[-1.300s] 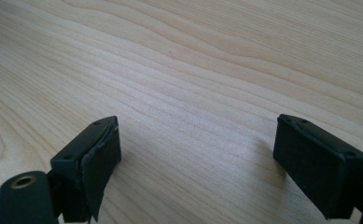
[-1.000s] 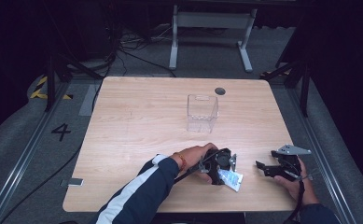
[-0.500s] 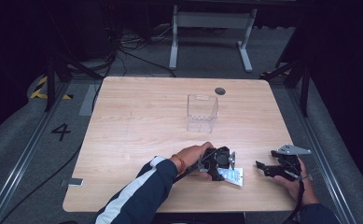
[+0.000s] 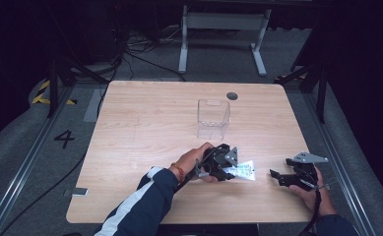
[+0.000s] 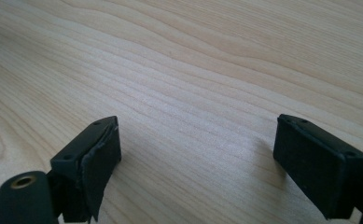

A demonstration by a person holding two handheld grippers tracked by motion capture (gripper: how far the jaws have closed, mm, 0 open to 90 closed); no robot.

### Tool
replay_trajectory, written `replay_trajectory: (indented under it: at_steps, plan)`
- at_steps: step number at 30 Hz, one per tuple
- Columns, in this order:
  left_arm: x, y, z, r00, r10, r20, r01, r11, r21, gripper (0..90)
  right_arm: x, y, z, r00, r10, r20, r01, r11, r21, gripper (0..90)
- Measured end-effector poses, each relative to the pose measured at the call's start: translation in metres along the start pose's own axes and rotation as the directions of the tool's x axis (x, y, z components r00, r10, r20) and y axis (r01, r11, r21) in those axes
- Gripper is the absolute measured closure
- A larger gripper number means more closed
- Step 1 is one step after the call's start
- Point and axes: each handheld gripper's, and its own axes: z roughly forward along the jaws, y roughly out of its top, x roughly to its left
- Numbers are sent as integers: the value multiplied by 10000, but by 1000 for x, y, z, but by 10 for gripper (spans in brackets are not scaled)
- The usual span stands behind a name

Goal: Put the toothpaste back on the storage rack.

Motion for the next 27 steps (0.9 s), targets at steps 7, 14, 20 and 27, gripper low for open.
replay_trajectory:
  at_steps: [7,14,20,27]
  plan:
    - [9,-4,-22,9980,-407,-481,387,9984,-414,631,0,0,0,10000,-1,1,1,10000,2,153]
    - [16,-6,-44,9937,-701,-871,594,9911,-1195,636,0,0,0,10000,2,-1,-2,10000,2,153]
    - [22,-2,-56,9889,-893,-1190,694,9843,-1621,641,0,0,0,10000,-7,1,7,10000,0,153]
    - [28,-1,-71,9782,-1336,-1590,967,9706,-2203,646,0,0,0,10000,1,0,-1,10000,4,153]
